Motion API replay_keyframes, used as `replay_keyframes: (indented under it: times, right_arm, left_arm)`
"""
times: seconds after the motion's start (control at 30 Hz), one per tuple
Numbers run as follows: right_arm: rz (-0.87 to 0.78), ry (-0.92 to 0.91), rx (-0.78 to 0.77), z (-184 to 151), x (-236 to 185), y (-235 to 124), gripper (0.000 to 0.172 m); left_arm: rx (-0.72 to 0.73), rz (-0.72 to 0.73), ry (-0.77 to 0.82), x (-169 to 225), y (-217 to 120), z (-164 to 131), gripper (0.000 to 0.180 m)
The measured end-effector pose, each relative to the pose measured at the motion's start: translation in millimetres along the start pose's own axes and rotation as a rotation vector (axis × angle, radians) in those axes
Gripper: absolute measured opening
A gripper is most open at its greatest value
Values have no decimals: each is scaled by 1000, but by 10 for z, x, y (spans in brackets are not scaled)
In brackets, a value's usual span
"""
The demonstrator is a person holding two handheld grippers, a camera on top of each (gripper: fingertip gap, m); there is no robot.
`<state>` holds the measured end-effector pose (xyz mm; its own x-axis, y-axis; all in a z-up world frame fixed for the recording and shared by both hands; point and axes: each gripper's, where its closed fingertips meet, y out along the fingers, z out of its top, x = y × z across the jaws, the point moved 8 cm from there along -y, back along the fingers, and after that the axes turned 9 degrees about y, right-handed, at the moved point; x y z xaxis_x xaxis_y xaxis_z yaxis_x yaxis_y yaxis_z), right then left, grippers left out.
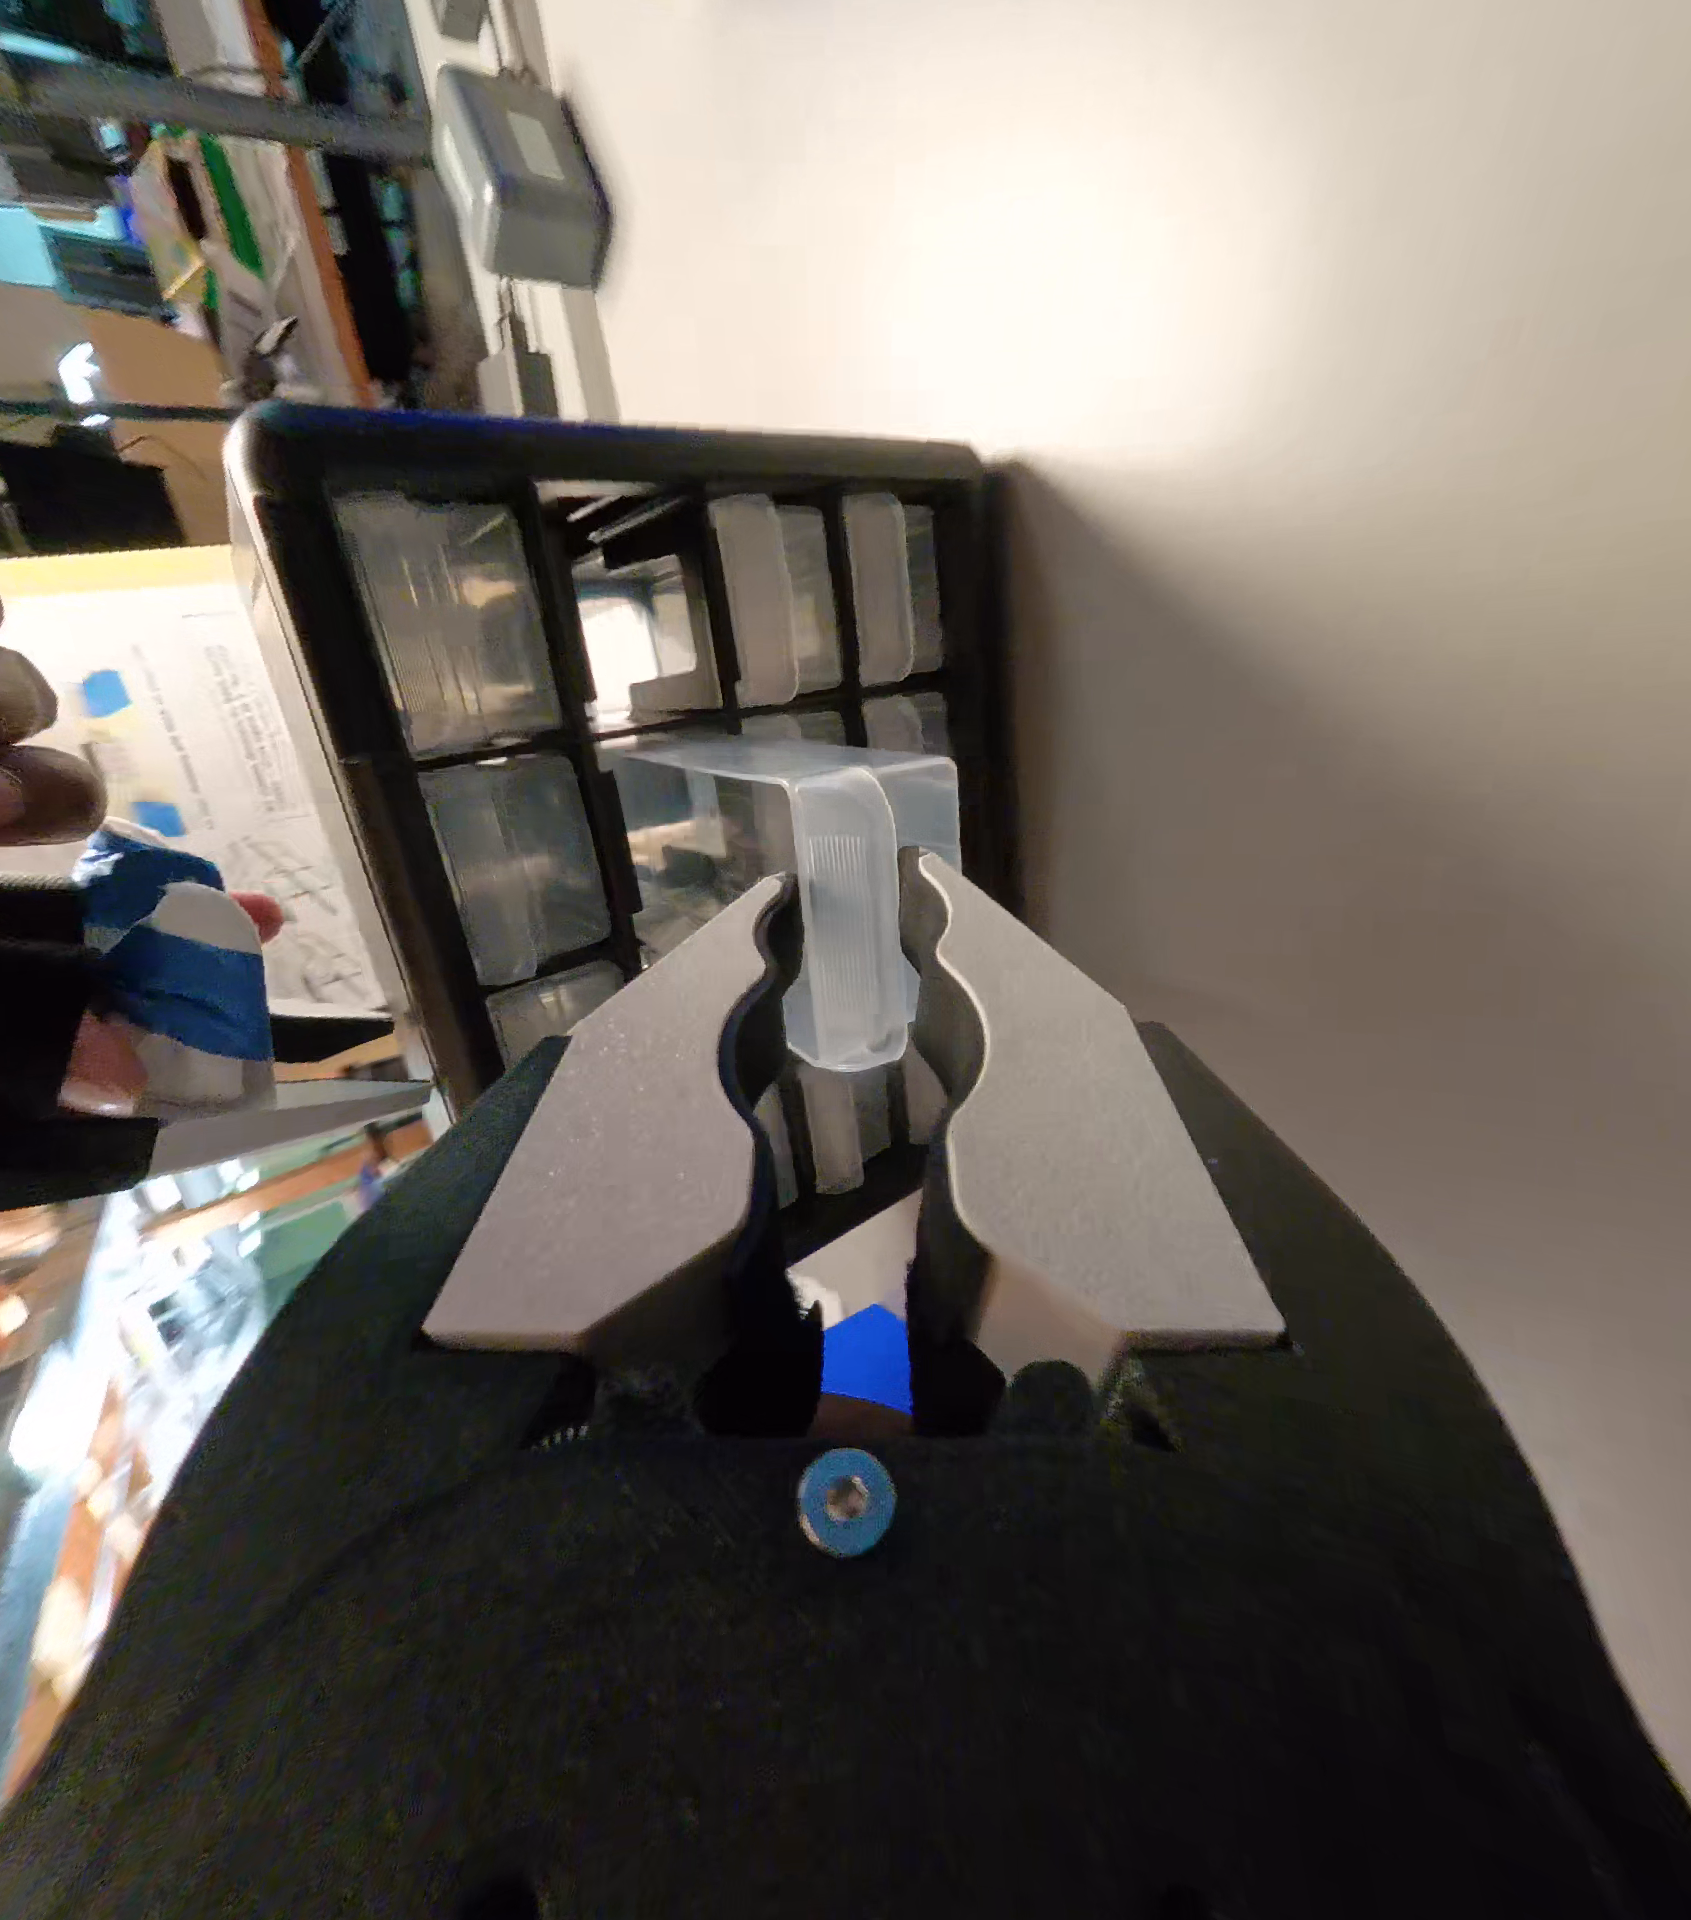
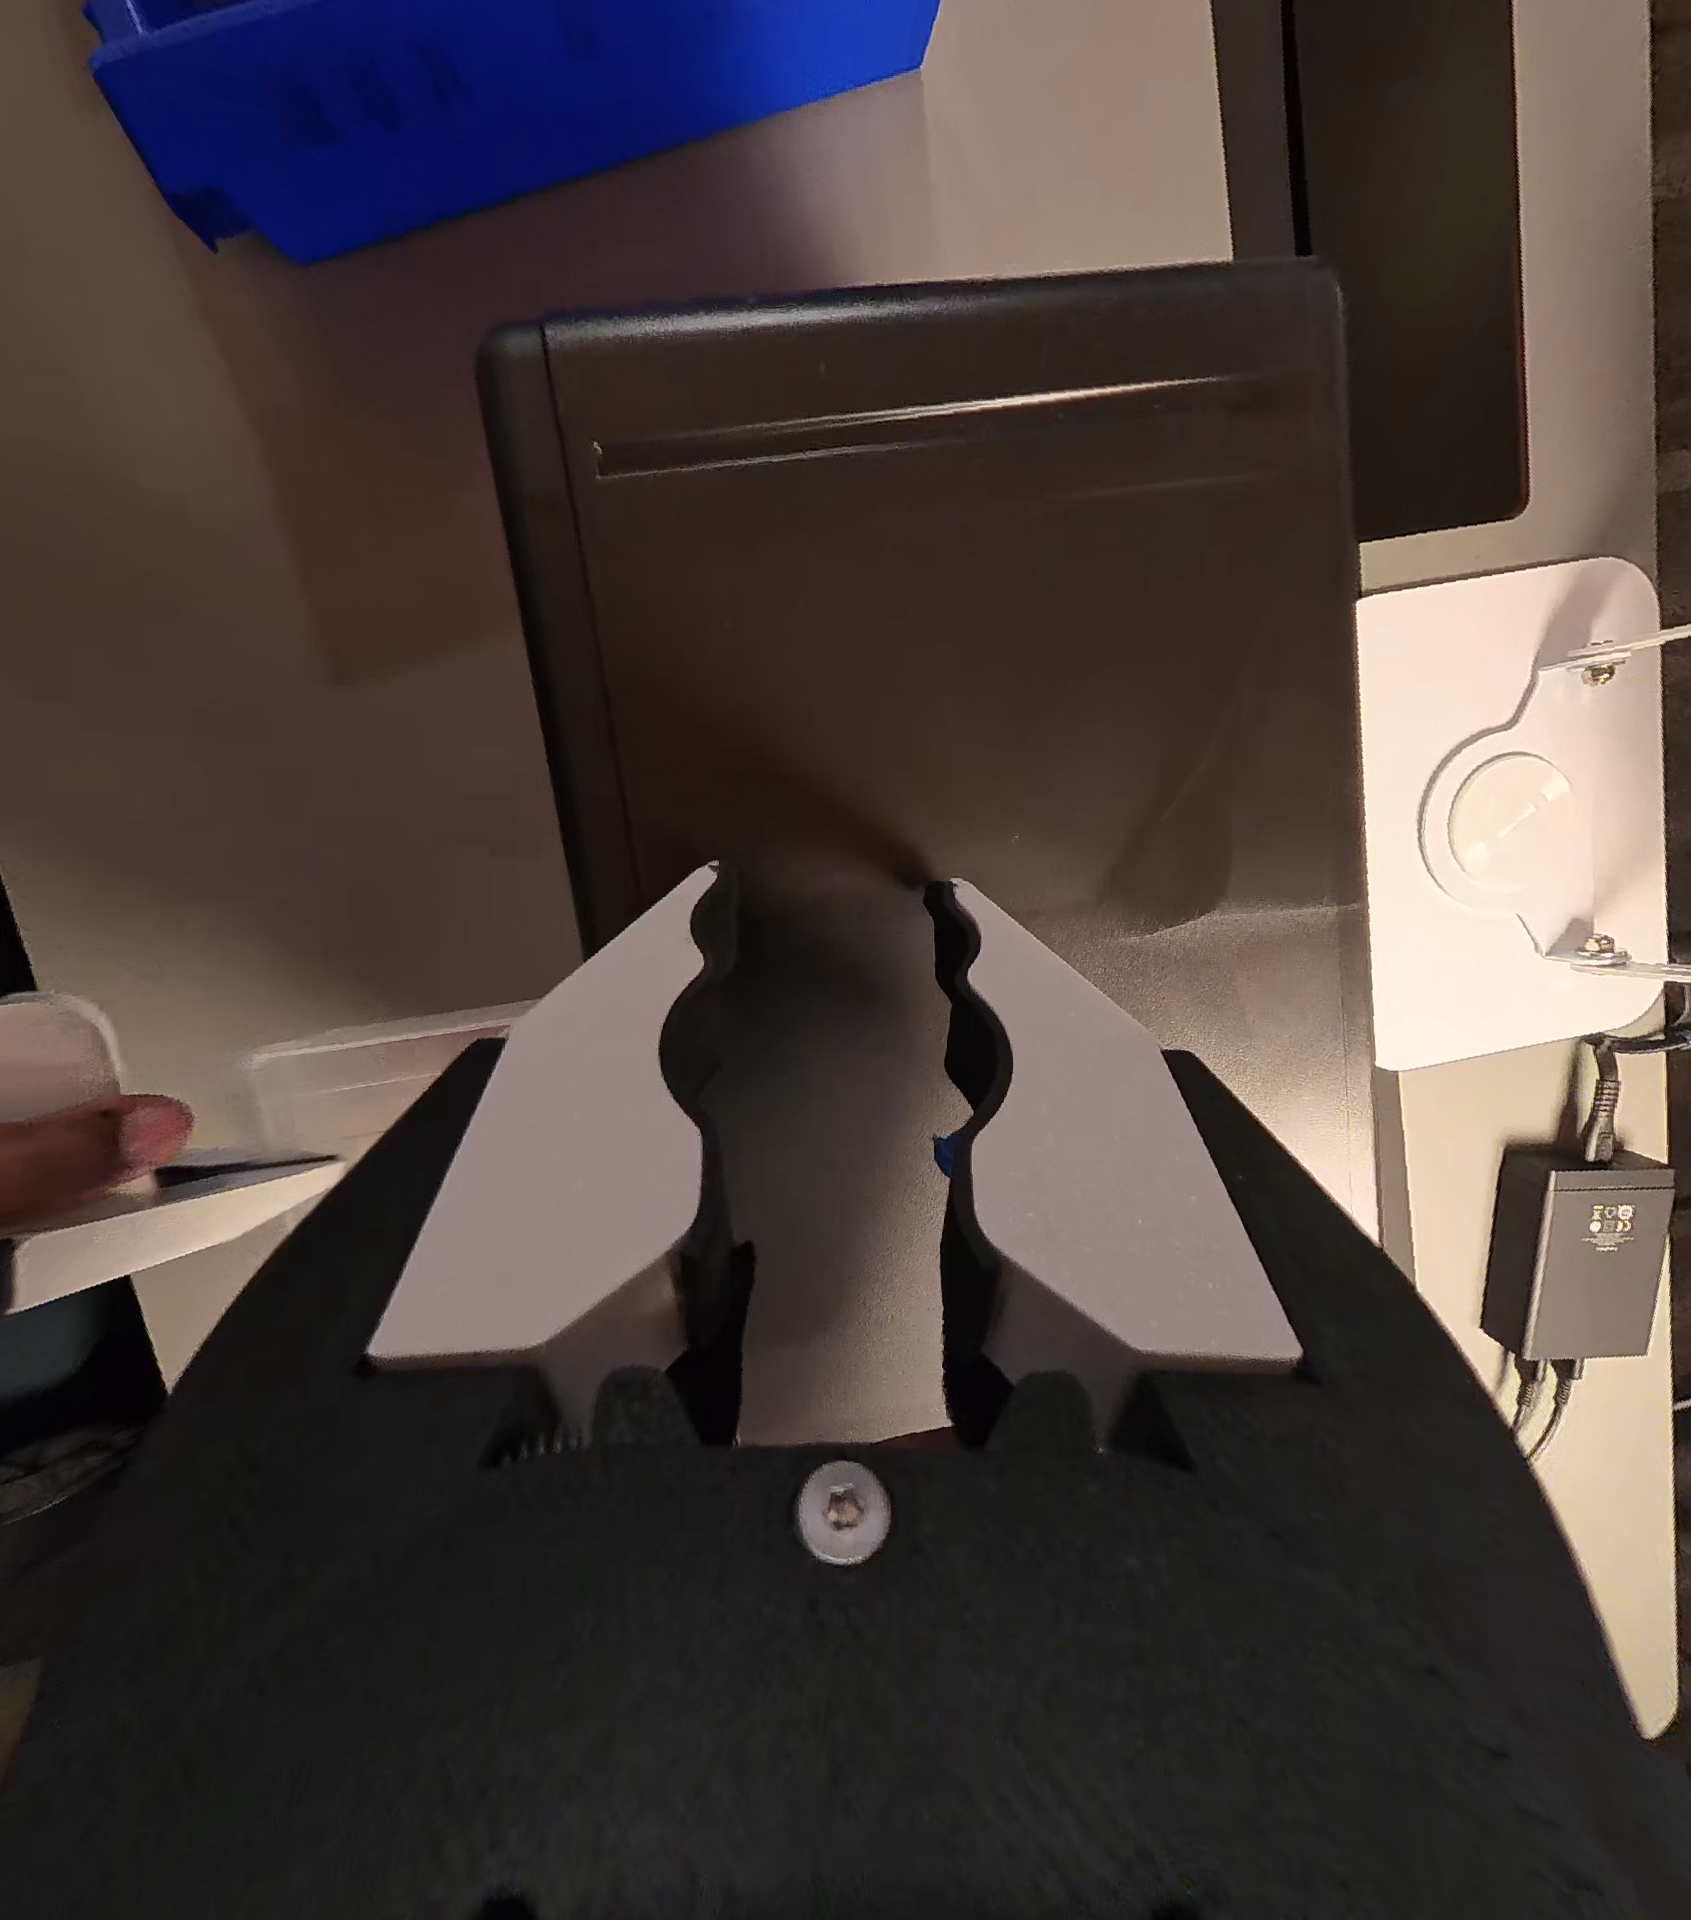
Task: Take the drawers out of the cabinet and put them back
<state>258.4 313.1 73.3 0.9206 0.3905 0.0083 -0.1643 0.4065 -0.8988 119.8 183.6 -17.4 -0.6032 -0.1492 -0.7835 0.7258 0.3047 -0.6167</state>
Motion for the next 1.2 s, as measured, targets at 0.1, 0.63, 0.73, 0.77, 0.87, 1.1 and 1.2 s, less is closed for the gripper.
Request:
replay_keyframes:
  times: [0.1, 0.63, 0.73, 0.77, 0.87, 1.1, 1.2]
  right_arm:
    - [-4, -1, 2, 0, -5, -1, 40]
    - [-22, -24, 23, -4, -27, -3, 38]
    - [-24, -23, 26, -4, -29, -3, 39]
    - [-26, -23, 29, -5, -30, -3, 39]
    - [-37, -22, 41, -13, -19, -5, 38]
    - [-8, -21, 83, -49, 2, 0, 38]
    - [5, -22, 85, -50, 14, 3, 39]
  left_arm:
    - [-77, 87, 37, 52, 220, -47, 18]
    - [475, 117, -1024, 51, 655, -303, 6]
    - [478, 128, -1274, -93, 896, -423, 3]
    - [493, 136, -1331, -132, 939, -446, 0]
    - [576, 114, -1434, -131, 973, -435, 9]
    - [748, 195, -1444, 136, 259, -815, 21]
    - [678, 282, -1498, 160, -206, -1418, 29]
